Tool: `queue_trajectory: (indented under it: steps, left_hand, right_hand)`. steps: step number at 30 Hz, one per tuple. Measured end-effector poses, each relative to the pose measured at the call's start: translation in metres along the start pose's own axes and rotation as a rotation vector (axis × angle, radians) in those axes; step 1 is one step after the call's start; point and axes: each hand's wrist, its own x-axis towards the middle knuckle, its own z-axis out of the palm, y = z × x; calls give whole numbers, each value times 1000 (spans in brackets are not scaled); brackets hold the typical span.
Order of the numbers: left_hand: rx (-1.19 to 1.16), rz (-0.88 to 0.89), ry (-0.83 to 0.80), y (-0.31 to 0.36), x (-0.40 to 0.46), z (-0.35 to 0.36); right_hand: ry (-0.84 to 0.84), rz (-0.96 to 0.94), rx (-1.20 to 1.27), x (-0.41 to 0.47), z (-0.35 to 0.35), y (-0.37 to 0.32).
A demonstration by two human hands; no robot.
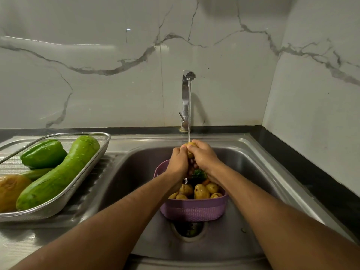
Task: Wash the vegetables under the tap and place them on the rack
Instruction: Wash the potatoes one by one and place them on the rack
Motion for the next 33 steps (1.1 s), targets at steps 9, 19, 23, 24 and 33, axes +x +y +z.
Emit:
queue_trajectory:
  steps: [9,19,23,24,33]
  left_hand:
    - [-32,119,-15,0,-8,2]
    - [-61,72,-4,2,-3,2]
    - [-105,43,3,4,0,-1]
    - [-95,31,4,2,2,-3]
    - [99,229,39,-1,-2,4]
  right_hand:
    - [271,-187,-136,0,10,-3]
    - [273,-205,-81,-3,4,-4]
    - [-5,-80,38,-3,-5,-7]
    - [-52,-54,41,-4,-7,-6]
    - [272,-165,-33,-4,9,-7]
